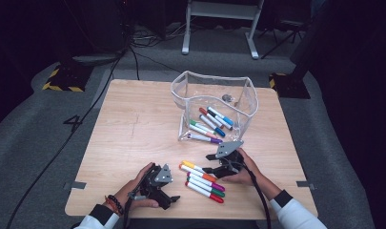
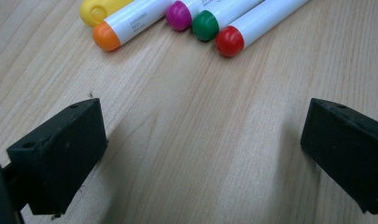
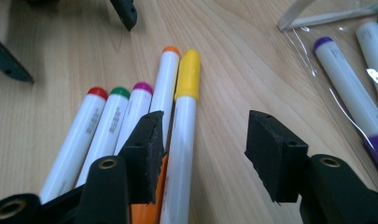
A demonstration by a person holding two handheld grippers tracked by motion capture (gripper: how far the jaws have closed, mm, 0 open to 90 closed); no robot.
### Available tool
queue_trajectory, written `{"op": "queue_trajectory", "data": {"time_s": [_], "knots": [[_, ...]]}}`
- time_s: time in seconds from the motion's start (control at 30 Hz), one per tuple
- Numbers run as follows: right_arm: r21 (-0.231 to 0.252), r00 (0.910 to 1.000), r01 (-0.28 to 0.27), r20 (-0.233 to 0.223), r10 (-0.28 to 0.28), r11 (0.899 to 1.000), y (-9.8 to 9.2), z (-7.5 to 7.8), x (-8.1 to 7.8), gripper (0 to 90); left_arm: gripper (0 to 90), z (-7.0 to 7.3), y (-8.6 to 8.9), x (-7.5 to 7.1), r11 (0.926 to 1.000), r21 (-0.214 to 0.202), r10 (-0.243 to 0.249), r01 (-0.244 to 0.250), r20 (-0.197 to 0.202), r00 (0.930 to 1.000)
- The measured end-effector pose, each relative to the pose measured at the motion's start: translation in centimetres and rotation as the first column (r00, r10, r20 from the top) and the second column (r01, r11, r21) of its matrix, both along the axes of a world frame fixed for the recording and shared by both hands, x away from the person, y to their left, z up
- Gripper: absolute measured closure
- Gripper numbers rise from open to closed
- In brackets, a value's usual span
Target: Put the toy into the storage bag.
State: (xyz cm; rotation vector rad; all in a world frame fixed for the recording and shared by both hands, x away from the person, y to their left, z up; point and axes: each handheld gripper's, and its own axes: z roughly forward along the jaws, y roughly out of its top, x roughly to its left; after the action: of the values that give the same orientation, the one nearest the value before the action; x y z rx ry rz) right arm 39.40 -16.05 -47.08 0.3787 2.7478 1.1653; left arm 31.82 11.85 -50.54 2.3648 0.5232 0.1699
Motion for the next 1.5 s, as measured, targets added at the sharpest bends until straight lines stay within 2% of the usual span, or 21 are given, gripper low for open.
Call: {"op": "queue_trajectory", "data": {"time_s": [0.17, 0.33, 0.5, 0.6, 0.63, 0.73, 0.83, 0.97, 1.07, 1.2, 1.3, 1.33, 1.37, 1.5], "knots": [[0.008, 0.9999, -0.013, -0.009, 0.013, 1.000, 2.2, -0.4, 0.9, 47.5, 0.5, 0.0, 0.0, 0.0, 1.0000, 0.000, 0.000, 0.000, 0.000, 1.0000], [-0.012, 0.9997, -0.011, -0.021, 0.010, 1.000, 3.8, -1.3, 1.8, 48.2, 0.5, 0.0, 0.0, 0.0, 1.0000, 0.000, 0.000, 0.000, 0.001, 1.0000], [-0.043, 0.9997, 0.019, -0.014, -0.020, 0.999, 4.5, -2.2, 2.6, 50.4, 0.5, 0.0, 0.0, 0.0, 1.0000, 0.000, 0.000, 0.000, 0.001, 1.0000], [-0.031, 0.9988, 0.046, -0.018, -0.047, 0.998, 4.2, -2.3, 3.0, 57.8, 0.5, 0.0, 0.0, 0.0, 1.0000, 0.000, -0.001, 0.001, 0.001, 1.0000], [-0.033, 0.9983, 0.057, -0.008, -0.057, 0.998, 4.1, -2.3, 3.1, 63.6, 0.5, 0.0, 0.0, 0.0, 1.0000, 0.000, -0.001, 0.001, 0.001, 1.0000], [-0.040, 0.9980, 0.062, 0.012, -0.062, 0.997, 3.5, -2.2, 3.3, 73.5, 0.5, 0.0, 0.0, 0.0, 1.0000, 0.000, 0.000, 0.000, 0.001, 1.0000], [-0.042, 0.9977, 0.067, 0.017, -0.066, 0.997, 2.9, -2.2, 3.5, 74.1, 0.5, 0.0, 0.0, 0.0, 1.0000, 0.000, 0.000, 0.000, 0.001, 1.0000], [-0.059, 0.9962, 0.087, 0.014, -0.086, 0.994, 0.5, -2.0, 3.4, 74.5, 0.6, 0.0, 0.0, 0.0, 1.0000, -0.001, 0.002, -0.002, 0.000, 1.0000], [-0.054, 0.9959, 0.089, -0.006, -0.090, 0.995, -0.9, -2.0, 3.1, 74.5, 0.6, 0.0, 0.0, 0.0, 1.0000, -0.001, 0.002, -0.002, 0.000, 1.0000], [-0.019, 0.9959, 0.089, -0.009, -0.090, 0.996, -2.6, -1.0, 2.6, 74.6, 0.6, 0.0, 0.0, 0.0, 1.0000, -0.001, 0.001, -0.001, -0.001, 1.0000], [0.045, 0.9944, 0.106, 0.003, -0.106, 0.993, -3.9, 0.5, 2.4, 74.6, 0.5, 0.0, 0.0, 0.0, 1.0000, 0.001, 0.000, 0.000, 0.000, 1.0000], [0.045, 0.9944, 0.106, 0.003, -0.106, 0.993, -3.9, 0.5, 2.4, 74.6, 0.6, 0.0, 0.0, 0.0, 1.0000, 0.001, 0.000, 0.000, 0.000, 1.0000], [0.084, 0.9931, 0.116, 0.011, -0.117, 0.990, -4.8, 1.5, 2.2, 74.6, 0.6, 0.0, 0.0, 0.0, 1.0000, 0.000, 0.000, 0.000, 0.000, 1.0000], [0.131, 0.9910, 0.124, 0.035, -0.129, 0.984, -6.3, 3.0, 1.6, 74.7, 0.6, 0.0, 0.0, 0.0, 1.0000, 0.001, 0.000, 0.000, 0.000, 1.0000]]}}
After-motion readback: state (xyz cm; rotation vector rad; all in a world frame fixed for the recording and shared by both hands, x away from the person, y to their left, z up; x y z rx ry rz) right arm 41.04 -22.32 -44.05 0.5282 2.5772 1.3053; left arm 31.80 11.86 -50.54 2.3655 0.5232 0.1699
